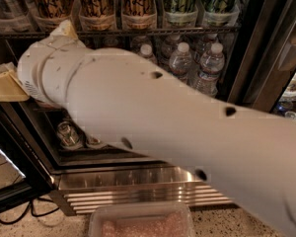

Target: Pick redbull can from top shelf of fridge

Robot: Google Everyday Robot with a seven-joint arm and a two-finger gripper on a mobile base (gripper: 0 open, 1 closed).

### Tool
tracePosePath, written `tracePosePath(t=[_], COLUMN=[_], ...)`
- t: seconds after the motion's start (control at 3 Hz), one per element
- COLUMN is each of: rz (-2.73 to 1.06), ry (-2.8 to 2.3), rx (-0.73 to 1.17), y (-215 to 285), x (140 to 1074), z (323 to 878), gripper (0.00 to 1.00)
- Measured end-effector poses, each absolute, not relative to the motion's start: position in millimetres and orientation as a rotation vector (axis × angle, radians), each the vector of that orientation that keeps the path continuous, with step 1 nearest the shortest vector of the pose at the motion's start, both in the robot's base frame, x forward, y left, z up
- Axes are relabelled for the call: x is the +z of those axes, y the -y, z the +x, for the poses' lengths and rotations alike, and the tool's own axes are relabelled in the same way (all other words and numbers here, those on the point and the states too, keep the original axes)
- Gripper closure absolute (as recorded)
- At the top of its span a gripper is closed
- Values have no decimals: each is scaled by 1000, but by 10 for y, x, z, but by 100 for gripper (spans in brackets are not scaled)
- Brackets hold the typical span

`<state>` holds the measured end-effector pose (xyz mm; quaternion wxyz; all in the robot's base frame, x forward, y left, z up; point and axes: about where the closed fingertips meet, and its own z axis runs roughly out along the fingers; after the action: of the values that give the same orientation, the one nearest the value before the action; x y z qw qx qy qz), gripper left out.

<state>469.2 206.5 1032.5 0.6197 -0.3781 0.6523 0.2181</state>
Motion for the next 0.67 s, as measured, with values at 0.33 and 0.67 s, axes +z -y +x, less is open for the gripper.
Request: tracePosePath(t=[0.33,0.67], rz=[-821,-823], ry=[-1501,-1498], rx=[508,508], y=[-2078,-2087], x=[10335,10345], z=[4729,4723], gripper=[0,0])
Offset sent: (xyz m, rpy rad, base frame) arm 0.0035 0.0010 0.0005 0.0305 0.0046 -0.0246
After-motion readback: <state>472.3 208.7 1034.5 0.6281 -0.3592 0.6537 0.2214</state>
